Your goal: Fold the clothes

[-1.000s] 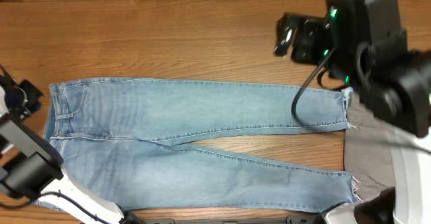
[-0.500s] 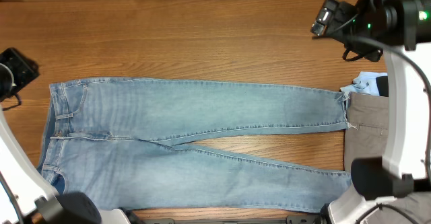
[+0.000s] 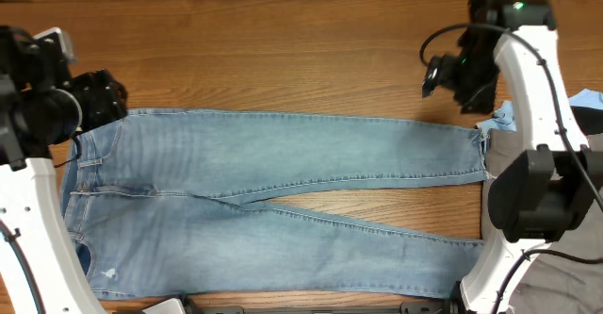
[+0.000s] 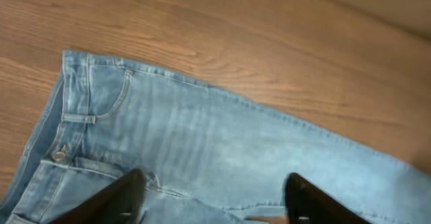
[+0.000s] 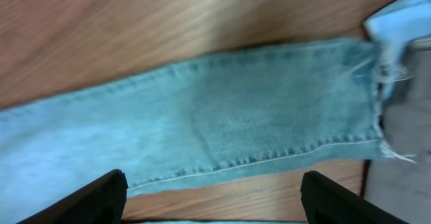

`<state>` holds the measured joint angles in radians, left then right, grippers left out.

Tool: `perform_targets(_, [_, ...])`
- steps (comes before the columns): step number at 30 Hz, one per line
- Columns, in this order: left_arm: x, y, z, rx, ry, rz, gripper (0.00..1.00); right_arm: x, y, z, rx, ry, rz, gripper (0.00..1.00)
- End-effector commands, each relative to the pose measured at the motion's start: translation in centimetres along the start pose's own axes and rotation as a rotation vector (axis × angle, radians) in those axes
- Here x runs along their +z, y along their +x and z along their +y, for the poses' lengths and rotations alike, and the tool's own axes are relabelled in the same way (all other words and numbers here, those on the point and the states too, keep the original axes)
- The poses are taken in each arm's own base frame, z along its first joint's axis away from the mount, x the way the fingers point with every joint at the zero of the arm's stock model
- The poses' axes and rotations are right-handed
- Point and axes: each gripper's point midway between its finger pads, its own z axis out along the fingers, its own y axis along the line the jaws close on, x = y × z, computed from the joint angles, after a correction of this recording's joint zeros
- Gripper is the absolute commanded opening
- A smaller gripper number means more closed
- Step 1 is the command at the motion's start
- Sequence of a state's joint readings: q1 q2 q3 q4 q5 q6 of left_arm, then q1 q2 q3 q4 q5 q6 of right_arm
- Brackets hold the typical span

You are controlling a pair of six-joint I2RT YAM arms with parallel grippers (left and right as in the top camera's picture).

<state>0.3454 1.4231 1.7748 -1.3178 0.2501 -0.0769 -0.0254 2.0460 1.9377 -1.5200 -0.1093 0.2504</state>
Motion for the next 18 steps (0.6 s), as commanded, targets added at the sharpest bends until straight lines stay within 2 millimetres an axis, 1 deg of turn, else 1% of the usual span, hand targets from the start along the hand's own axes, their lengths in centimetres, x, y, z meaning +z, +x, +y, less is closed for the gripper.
perform_targets(1, [0.1, -0.2, -0.8, 0.054, -0.007, -0.002, 0.80, 3.8, 2.0, -0.7, -0.012, 0.007, 0.097, 0.89])
perform_targets(2, [0.3, -0.2, -1.0, 0.058, -0.004, 0.006, 0.82, 5.1, 2.6, -1.0, -0.009, 0.015, 0.122, 0.89])
perform_targets(5, [1.0, 0.2, -1.1, 0.058, -0.001, 0.038, 0.84, 8.8, 4.3, -2.1, 0.000, 0.031, 0.173, 0.91])
perform_targets(7, [1.6, 0.4, -1.0, 0.054, -0.001, 0.060, 0.84, 10.6, 4.9, -2.6, 0.006, 0.033, 0.180, 0.92])
perform_targets(9, [2.1, 0.6, -0.9, 0.049, 0.004, 0.084, 0.84, 12.0, 5.0, -2.8, 0.006, 0.030, 0.170, 0.93])
perform_targets(11, [2.7, 0.9, -0.8, 0.042, 0.003, 0.112, 0.84, 13.0, 4.9, -2.9, 0.005, 0.023, 0.150, 0.93])
perform_targets(15, [3.4, 1.4, -0.8, 0.036, 0.007, 0.147, 0.84, 14.0, 4.4, -2.8, 0.015, 0.014, 0.116, 0.92])
perform_targets(16, [3.5, 1.5, -0.8, 0.035, 0.007, 0.154, 0.84, 14.2, 4.3, -2.8, 0.027, 0.011, 0.107, 0.91])
perform_targets(18, [3.5, 1.9, -1.0, 0.037, 0.008, 0.170, 0.84, 14.7, 4.0, -2.8, 0.047, 0.007, 0.090, 0.86])
